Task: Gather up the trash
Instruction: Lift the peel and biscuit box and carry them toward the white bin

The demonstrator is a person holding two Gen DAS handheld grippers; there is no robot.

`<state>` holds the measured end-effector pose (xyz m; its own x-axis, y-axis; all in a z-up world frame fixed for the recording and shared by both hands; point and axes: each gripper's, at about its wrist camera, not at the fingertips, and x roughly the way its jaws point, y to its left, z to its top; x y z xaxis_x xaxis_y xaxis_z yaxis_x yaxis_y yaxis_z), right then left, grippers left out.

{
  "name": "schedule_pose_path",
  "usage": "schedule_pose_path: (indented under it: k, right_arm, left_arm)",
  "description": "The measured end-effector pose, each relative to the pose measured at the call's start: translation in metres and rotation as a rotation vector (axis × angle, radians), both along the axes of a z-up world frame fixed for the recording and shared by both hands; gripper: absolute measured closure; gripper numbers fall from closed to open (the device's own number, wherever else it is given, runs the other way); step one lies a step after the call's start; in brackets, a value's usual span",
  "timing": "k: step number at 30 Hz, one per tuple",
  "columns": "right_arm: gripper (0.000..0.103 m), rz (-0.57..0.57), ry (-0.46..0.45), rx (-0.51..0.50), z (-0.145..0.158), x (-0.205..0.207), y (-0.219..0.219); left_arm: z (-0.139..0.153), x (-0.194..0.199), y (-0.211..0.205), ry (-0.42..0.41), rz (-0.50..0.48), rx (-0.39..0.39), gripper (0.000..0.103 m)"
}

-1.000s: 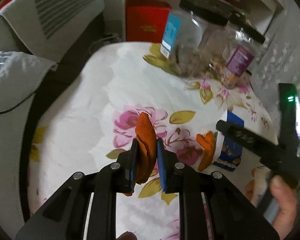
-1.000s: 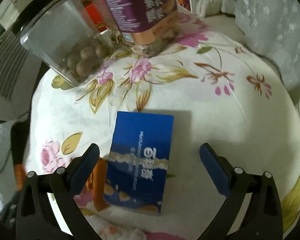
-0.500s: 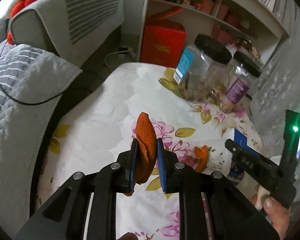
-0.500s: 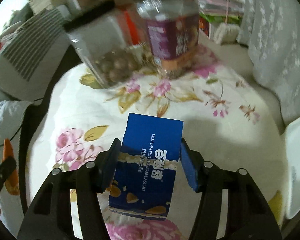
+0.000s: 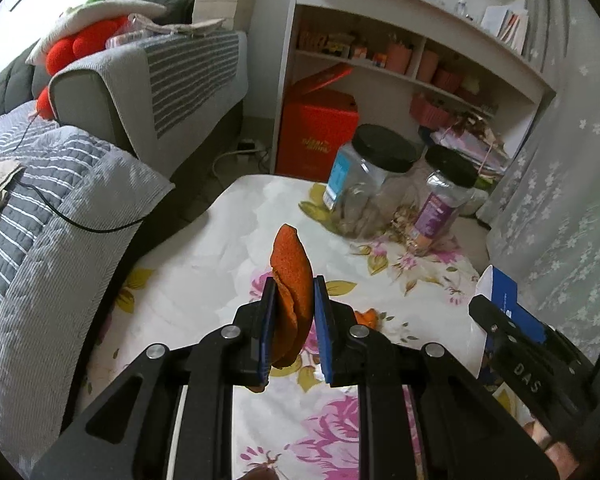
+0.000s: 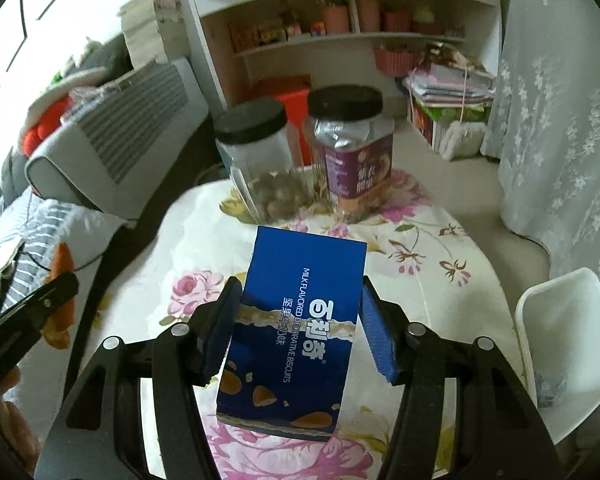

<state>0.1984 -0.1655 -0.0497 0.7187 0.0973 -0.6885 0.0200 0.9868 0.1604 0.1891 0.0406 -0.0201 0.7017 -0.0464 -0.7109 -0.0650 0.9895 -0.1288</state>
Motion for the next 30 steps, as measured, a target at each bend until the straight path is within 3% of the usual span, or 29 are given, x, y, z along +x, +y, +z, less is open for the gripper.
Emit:
schedule_pose_path:
  k: [8, 30]
  right_arm:
    - [0.047, -0.049, -0.113, 0.004, 0.021, -0.018, -0.031]
    - [0.047, -0.228, -0.148, 0.016, 0.043, -0.052, -0.133]
  left_arm:
    - [0.012, -0.009, -0.034, -0.066, -0.007, 0.021, 0.085]
    - [0.027, -0.022, -0.138, -0.137, -0.152, 0.021, 0.085]
